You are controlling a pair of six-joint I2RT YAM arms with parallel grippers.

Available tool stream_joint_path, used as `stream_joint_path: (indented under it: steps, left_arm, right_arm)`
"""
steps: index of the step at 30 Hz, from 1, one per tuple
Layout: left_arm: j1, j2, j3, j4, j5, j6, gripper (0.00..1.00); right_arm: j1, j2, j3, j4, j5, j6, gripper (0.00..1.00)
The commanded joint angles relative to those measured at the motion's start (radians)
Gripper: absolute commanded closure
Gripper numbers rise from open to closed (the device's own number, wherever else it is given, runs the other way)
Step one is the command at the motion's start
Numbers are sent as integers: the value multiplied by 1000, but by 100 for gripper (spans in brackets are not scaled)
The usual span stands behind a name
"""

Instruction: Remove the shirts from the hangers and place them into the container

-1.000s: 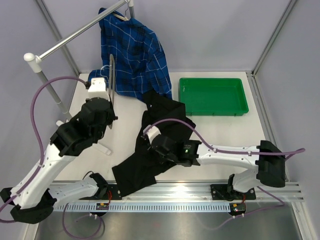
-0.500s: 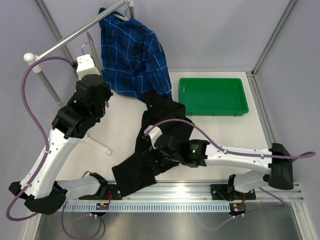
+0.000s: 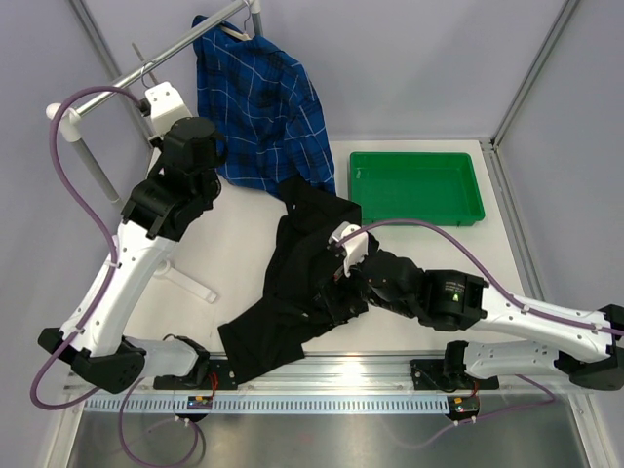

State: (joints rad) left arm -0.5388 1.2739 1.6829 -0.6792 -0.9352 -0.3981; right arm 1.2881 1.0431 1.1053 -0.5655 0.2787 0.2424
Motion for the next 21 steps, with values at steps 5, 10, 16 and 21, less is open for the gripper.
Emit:
stream_joint_path:
  steps: [5,10,16,21]
  left_arm:
    - [37,47,73,121,-113,-36,100]
    - [68,71,84,150,-114,-24,100]
    - [69,79,106,168,-116,2,100]
    - [82,99,95,155,-122,-10,100]
  right_arm:
    - [7,-17,62,-89,96,-5,1]
    - [7,0,74,-102,99,-3,0]
    - [7,20,68,-93,91,-3,0]
    - [7,21,61,-83,88,-8,1]
